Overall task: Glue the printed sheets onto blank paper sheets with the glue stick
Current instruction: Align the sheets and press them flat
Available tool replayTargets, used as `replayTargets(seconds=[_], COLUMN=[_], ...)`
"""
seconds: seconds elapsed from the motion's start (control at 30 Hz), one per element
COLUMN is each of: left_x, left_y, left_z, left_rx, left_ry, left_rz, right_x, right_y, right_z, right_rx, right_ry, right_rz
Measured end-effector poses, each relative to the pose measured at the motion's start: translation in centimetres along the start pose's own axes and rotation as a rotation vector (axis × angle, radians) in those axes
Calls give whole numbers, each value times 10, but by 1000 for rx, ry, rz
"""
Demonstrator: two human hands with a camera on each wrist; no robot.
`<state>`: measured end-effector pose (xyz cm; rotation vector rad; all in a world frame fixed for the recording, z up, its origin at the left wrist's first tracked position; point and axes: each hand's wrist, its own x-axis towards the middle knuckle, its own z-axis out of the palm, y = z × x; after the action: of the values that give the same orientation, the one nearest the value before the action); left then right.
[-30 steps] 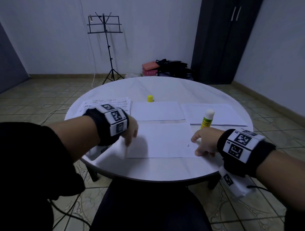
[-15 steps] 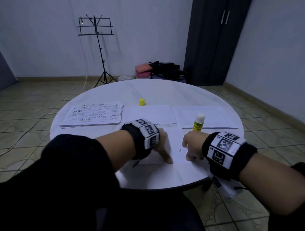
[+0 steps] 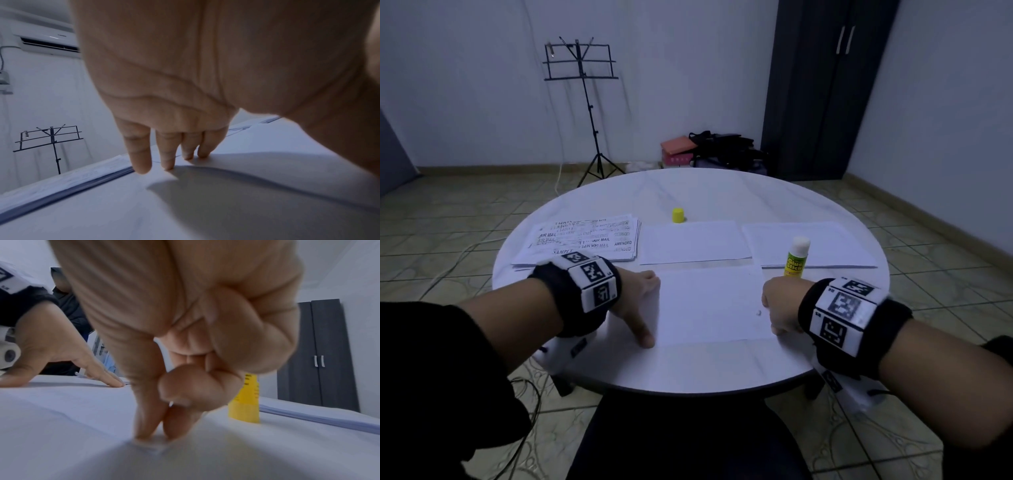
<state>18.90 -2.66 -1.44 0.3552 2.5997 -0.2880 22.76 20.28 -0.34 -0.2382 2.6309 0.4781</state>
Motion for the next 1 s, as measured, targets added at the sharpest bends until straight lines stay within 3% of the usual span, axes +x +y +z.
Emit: replayTargets(seconds=[0.23, 0.37, 0.43, 0.6, 1.0], left_x=[-8, -11, -13, -17, -16], left_y=[-10, -20, -23, -29, -30], left_z=[10, 20, 23, 24, 21], left_rx=[58, 36, 22, 44, -20], left_ry=[-39, -14, 26, 52, 82], left_rz=[-7, 2, 27, 41, -12], right_x=[-14, -6, 0, 15, 12], right_y=[-43, -98, -121, -120, -11], right_z=[-14, -34, -44, -56, -15], right_rx=[63, 32, 18, 99, 191], right_ry=[128, 201, 185, 114, -65], right_rz=[-139, -442, -515, -490, -277])
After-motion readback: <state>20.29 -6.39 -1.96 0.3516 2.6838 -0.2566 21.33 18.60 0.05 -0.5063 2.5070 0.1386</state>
